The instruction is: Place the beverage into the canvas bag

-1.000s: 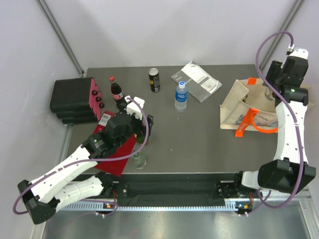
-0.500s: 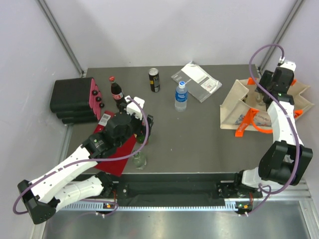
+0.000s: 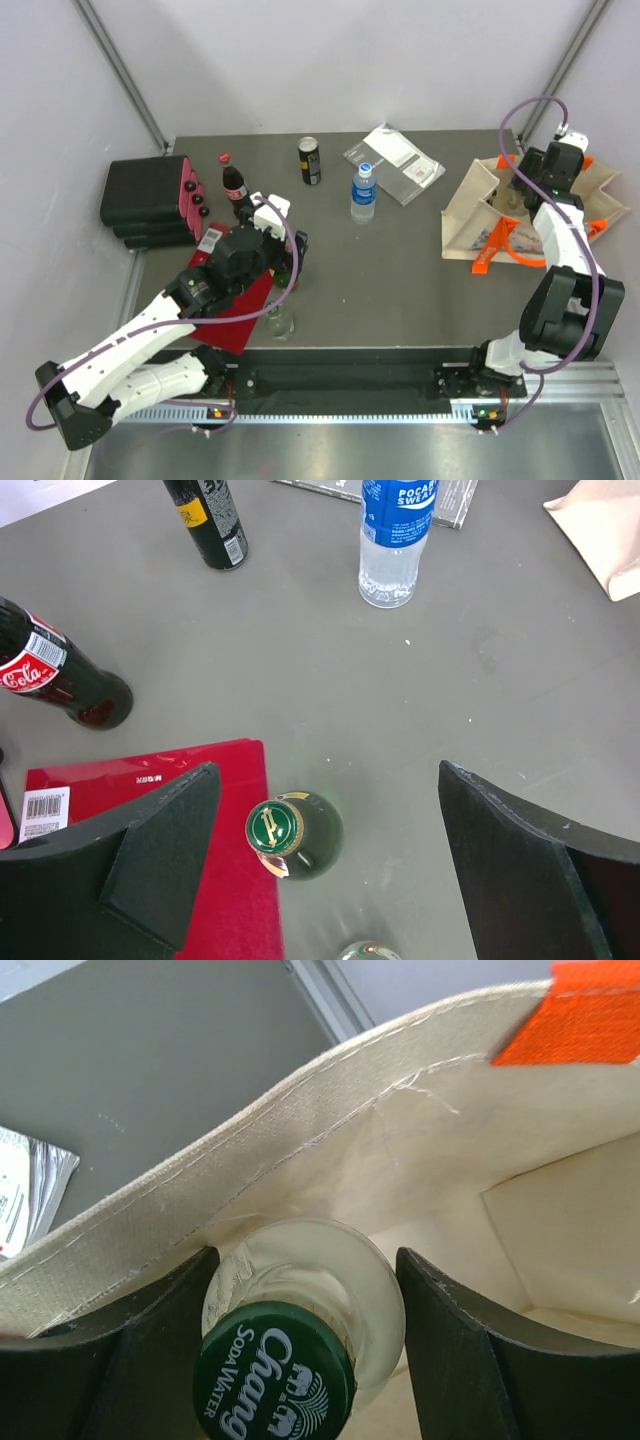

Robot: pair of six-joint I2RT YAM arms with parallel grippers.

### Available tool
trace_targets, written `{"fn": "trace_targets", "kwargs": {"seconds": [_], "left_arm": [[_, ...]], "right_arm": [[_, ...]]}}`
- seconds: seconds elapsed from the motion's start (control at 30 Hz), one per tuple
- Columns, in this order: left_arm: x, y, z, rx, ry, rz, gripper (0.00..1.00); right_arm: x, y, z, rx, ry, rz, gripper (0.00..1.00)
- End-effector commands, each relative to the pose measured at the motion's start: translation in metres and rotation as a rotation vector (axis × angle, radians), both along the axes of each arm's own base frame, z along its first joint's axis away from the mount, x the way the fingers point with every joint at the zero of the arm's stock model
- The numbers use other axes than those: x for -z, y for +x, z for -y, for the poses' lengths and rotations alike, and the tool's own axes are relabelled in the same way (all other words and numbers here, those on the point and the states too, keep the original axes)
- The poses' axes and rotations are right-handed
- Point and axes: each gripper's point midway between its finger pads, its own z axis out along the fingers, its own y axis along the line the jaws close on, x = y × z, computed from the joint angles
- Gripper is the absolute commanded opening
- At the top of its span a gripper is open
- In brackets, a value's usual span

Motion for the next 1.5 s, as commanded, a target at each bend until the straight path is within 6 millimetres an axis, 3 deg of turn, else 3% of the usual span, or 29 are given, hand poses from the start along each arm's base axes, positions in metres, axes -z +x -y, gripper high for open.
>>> {"fn": "trace_targets", "kwargs": {"seconds": [0.0, 0.73, 0.93, 1.27, 1.47], "left_arm": [[-0.017, 0.003, 0.000, -0.016, -0.035, 0.037, 0.93], [-0.018, 0.003, -0.001, -0.019, -0.038, 0.039, 0.93], [-0.018, 0.004, -0.001, -0.018, -0.035, 0.041, 0.93], [-0.019, 0.004, -0.001, -0.021, -0.036, 0.042, 0.93], [-0.018, 0.004, -0.001, -0.021, -0.034, 0.041, 0.93]], "right_arm": [[-0.062, 0.030, 0.008, -0.003, -0.037, 0.245, 0.00], [-0.003, 0.041, -0.009, -0.035, 0.067, 0.166, 0.00], [0.011, 0.042, -0.012, -0.035, 0.084, 0.141, 0.08], [0.024, 0.039, -0.010, 0.001, 0.113, 0.114, 0.43], [0.021, 0.039, -0.013, -0.010, 0.125, 0.111, 0.50]]}}
